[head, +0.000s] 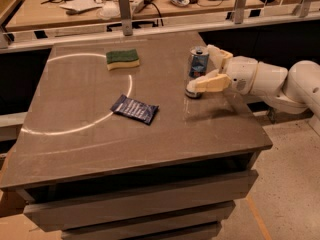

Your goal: Place redbull can upright

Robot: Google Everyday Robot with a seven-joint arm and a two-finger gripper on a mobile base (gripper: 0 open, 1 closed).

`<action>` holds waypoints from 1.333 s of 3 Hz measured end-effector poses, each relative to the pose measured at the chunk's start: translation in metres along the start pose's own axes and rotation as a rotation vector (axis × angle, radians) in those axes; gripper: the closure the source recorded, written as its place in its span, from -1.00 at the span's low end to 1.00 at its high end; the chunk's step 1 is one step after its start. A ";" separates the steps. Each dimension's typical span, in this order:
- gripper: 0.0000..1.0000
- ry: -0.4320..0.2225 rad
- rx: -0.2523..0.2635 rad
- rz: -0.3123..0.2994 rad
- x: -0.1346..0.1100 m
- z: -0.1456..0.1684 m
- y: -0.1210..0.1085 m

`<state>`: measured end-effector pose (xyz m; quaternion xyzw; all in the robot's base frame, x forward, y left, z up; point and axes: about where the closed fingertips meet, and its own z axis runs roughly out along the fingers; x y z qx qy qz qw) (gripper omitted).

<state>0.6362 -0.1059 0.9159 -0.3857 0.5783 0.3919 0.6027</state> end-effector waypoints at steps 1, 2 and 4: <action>-1.00 0.039 0.015 -0.015 0.005 -0.012 -0.002; -1.00 0.119 0.095 -0.040 0.006 -0.045 -0.011; -1.00 0.254 0.246 -0.073 0.000 -0.096 -0.021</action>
Offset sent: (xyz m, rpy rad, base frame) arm -0.0150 -0.1081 -0.0066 -0.2476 0.0248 -0.2393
